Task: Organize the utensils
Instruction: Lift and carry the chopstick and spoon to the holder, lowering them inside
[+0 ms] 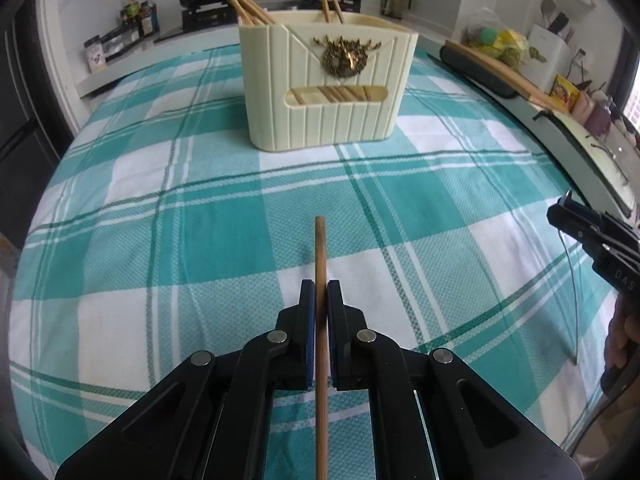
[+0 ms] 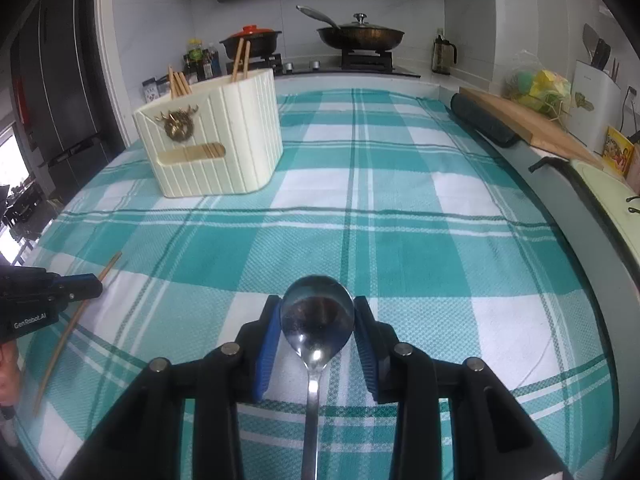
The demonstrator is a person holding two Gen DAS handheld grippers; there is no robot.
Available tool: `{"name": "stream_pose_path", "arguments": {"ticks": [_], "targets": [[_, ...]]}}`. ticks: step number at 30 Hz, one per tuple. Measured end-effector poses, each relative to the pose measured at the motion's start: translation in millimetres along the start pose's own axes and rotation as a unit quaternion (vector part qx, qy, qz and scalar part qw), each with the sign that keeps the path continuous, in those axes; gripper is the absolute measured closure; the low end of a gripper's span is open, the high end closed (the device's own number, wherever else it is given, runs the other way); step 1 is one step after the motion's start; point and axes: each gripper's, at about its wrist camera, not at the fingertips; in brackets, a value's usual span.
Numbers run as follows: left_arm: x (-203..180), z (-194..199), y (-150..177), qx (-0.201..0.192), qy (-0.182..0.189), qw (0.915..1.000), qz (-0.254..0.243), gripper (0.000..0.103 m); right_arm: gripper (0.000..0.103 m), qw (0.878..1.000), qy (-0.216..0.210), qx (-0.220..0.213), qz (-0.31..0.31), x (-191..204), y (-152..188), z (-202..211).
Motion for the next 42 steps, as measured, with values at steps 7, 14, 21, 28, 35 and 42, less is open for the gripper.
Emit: {"name": "stream_pose_path", "arguments": {"ticks": [7, 14, 21, 28, 35, 42], "targets": [[18, 74, -15, -0.078, 0.013, 0.9966, 0.024, 0.099, 0.067, 0.998, -0.026, -0.06, 0.019, 16, -10, 65], [35, 121, -25, -0.123, 0.029, 0.9904, 0.056, 0.099, 0.067, 0.993, -0.04, -0.104, 0.033, 30, -23, 107], [49, 132, -36, -0.134, 0.045, 0.9864, 0.084, 0.099, 0.067, 0.99, -0.043, -0.124, 0.043, 36, -40, 120], [54, 145, -52, -0.142, 0.06, 0.984, 0.089, 0.099, 0.067, 0.99, -0.046, -0.121, 0.056, 40, -63, 121], [69, 176, -118, -0.181, 0.067, 0.9764, 0.097, 0.099, 0.067, 0.986, -0.066, -0.127, 0.081, 47, -125, 126], [79, 186, -206, -0.243, 0.037, 0.9628, 0.112, 0.099, 0.067, 0.98, -0.088, -0.156, 0.088, 57, -217, 112]]}}
Point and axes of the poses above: each gripper's, at about its wrist camera, not at the fingertips, and z roughly against the way its jaws point, x to its left, y to its underside, and after that the axes turned 8 degrees about -y, right-handed
